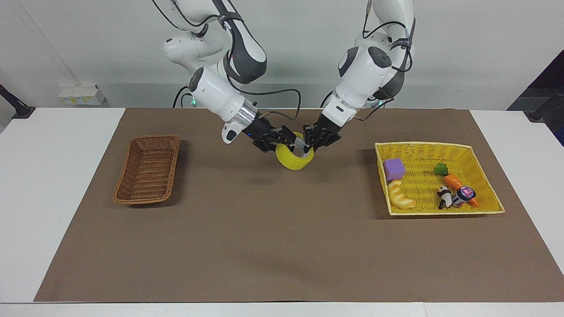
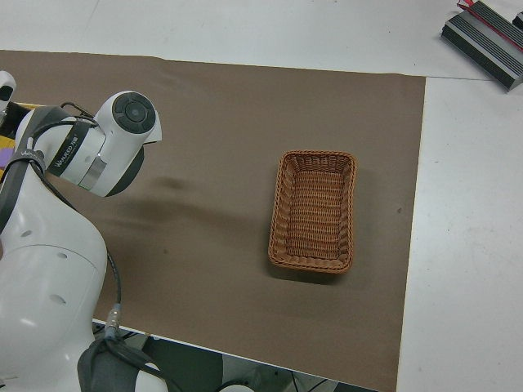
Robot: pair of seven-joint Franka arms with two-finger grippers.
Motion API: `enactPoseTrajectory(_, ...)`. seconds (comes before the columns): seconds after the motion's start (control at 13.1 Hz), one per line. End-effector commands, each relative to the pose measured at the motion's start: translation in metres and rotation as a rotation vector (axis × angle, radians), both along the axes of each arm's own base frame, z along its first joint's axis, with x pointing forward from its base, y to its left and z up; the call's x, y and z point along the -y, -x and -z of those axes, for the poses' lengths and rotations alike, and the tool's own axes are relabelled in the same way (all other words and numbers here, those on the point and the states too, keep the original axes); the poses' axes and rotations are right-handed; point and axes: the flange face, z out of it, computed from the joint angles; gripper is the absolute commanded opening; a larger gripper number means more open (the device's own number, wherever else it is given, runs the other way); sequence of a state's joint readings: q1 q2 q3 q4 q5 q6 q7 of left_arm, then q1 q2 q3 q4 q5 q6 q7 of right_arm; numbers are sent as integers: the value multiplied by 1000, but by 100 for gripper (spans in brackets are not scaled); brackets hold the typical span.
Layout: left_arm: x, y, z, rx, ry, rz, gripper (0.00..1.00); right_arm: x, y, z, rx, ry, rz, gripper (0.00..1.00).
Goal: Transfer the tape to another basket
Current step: 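Grasp the tape roll rim with the right gripper beside the left gripper, then open the left gripper and withdraw it while the right gripper holds tape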
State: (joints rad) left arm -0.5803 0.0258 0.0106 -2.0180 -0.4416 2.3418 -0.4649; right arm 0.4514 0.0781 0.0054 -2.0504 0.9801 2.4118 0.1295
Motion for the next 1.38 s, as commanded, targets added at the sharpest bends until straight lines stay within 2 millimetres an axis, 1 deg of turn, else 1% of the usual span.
enactPoseTrajectory(0.0, 1, -4, -10, -1, 28, -19, 0, -3, -4, -2, -5, -7, 11, 0)
enactPoseTrajectory(0.23, 1, -4, -10, -3, 28, -19, 0, -4, -6, -3, -3, -8, 13, 0)
enactPoseTrajectory(0.31, 1, -4, -11, -3, 30, -23, 19, -4, -5, -2, -5, -7, 13, 0)
enactPoseTrajectory(0.38, 1, -4, -10, -5, 29, -23, 50, -3, -5, -3, -1, -5, 11, 0)
enactPoseTrajectory(0.46, 0, -4, -11, -1, 29, -21, 85, -4, -5, -3, 2, 6, 3, 0)
enactPoseTrajectory(0.54, 0, -5, -11, 3, 27, -15, 100, -2, -5, -2, 4, 17, -3, 0)
enactPoseTrajectory(0.69, -5, -6, -16, 12, 29, -17, 100, 0, -5, 0, 2, 21, -3, 0)
enactPoseTrajectory(0.92, -20, -14, -26, 36, 25, -34, 100, 2, -3, 2, 1, 35, -12, 0)
enactPoseTrajectory(1.15, -50, -24, -32, 51, -20, -41, 100, 6, -4, 4, -12, 52, -35, 0)
enactPoseTrajectory(1.22, -61, -28, -33, 58, -43, -33, 100, 7, -4, 5, -13, 60, -42, 0)
enactPoseTrajectory(1.3, -77, -33, -35, 64, -64, -30, 100, 11, -5, 5, -15, 69, -50, 0)
